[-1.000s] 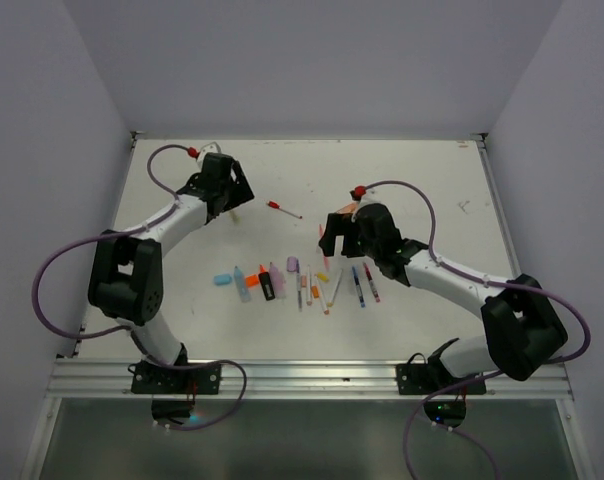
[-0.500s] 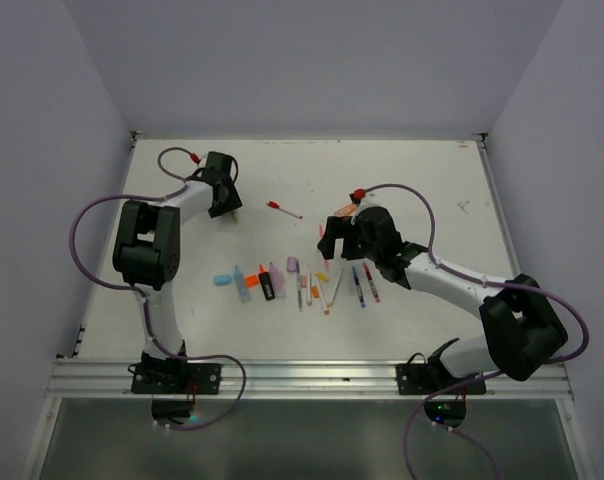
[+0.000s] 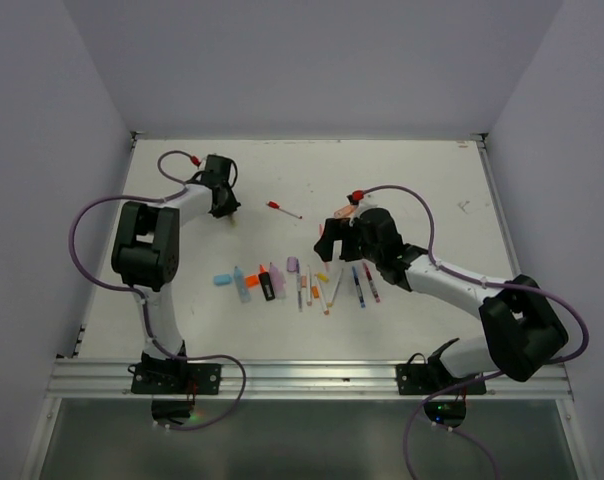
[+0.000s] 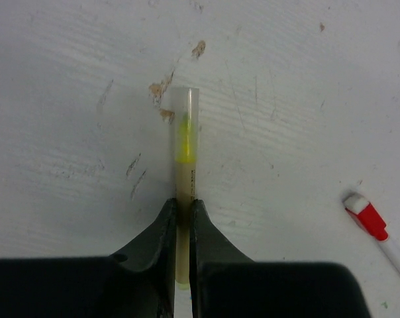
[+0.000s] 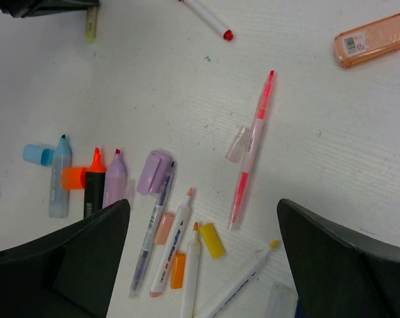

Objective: Open the pen caps

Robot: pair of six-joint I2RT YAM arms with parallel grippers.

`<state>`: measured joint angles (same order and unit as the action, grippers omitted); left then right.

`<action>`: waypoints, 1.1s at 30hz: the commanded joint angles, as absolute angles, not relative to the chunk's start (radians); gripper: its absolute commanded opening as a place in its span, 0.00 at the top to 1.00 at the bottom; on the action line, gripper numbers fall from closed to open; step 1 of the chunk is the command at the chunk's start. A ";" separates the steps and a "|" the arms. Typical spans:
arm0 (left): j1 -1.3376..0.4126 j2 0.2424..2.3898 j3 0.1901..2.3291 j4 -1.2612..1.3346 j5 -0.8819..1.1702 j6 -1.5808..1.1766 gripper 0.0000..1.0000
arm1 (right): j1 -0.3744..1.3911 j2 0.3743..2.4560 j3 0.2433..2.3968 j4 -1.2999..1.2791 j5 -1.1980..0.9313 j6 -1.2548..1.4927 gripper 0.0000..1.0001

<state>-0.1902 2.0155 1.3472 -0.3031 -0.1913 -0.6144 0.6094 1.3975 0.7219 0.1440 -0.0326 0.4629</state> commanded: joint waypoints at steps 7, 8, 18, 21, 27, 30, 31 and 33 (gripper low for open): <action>-0.210 1.688 1.027 -0.060 0.047 -0.713 1.00 | 0.692 1.347 0.735 0.299 -0.172 0.437 0.03; -0.218 1.660 1.002 -0.043 0.078 -0.719 1.00 | 0.701 1.354 0.739 0.313 -0.175 0.440 0.03; -0.412 1.264 0.660 0.319 0.159 -0.870 1.00 | 0.784 1.443 0.810 0.422 -0.244 0.489 0.05; -0.434 1.192 0.608 0.376 0.181 -0.896 1.00 | 0.801 1.463 0.815 0.446 -0.238 0.500 0.07; -0.471 1.108 0.508 0.506 0.216 -0.937 1.00 | 0.808 1.491 0.834 0.460 -0.238 0.508 0.13; -0.488 1.103 0.486 0.532 0.232 -0.934 1.00 | 0.810 1.496 0.850 0.465 -0.239 0.503 0.20; -0.495 1.101 0.480 0.543 0.233 -0.934 1.00 | 0.810 1.497 0.854 0.462 -0.238 0.499 0.21; -0.500 1.092 0.457 0.574 0.242 -0.940 1.00 | 0.810 1.505 0.870 0.453 -0.230 0.494 0.26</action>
<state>-0.4877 1.1179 0.4854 0.4530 0.2089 -0.9195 0.8066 1.4994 0.8078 0.3996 -0.2272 0.4995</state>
